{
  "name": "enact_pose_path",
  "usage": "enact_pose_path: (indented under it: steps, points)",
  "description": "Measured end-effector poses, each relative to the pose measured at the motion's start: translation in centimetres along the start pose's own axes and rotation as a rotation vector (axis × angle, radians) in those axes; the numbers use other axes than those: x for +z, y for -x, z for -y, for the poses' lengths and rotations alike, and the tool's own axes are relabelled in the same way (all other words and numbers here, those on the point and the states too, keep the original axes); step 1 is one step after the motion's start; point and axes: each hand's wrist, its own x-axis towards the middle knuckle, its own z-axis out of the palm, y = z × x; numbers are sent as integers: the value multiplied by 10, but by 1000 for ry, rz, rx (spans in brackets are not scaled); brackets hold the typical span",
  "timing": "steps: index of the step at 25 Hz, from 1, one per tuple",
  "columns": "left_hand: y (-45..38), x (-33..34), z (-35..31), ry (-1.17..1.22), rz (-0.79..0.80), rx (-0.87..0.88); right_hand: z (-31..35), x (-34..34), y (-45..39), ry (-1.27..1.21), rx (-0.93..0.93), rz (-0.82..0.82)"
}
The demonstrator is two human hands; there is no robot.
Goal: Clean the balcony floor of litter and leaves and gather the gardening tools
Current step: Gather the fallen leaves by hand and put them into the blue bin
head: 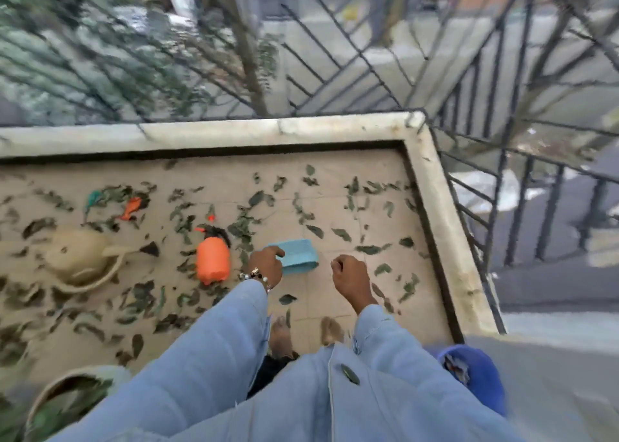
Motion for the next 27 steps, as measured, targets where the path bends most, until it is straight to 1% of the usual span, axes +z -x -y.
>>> enact_pose_path:
  steps: [2, 4, 8, 11, 15, 18, 21, 27]
  points:
    - [5, -21, 26, 42, -53, -48, 29, 11, -13, 83, -128, 76]
    - [15, -42, 53, 85, -147, -136, 62, 21, -26, 166, -264, 171]
    - [36, -67, 95, 207, -326, -325, 121, 43, -46, 265, -498, 286]
    - [52, -72, 115, 271, -393, -412, 152, 66, -50, 353, -631, 346]
    - [74, -62, 143, 310, -518, -539, 175, 106, -41, 465, -798, 411]
    - [82, -63, 168, 317, -486, -653, 189, 138, -37, 558, -888, 493]
    - [75, -81, 209, 340, -482, -692, 219, 180, -40, 634, -954, 557]
    - [66, -148, 302, 331, -475, -766, 318, 271, -38, 735, -1049, 595]
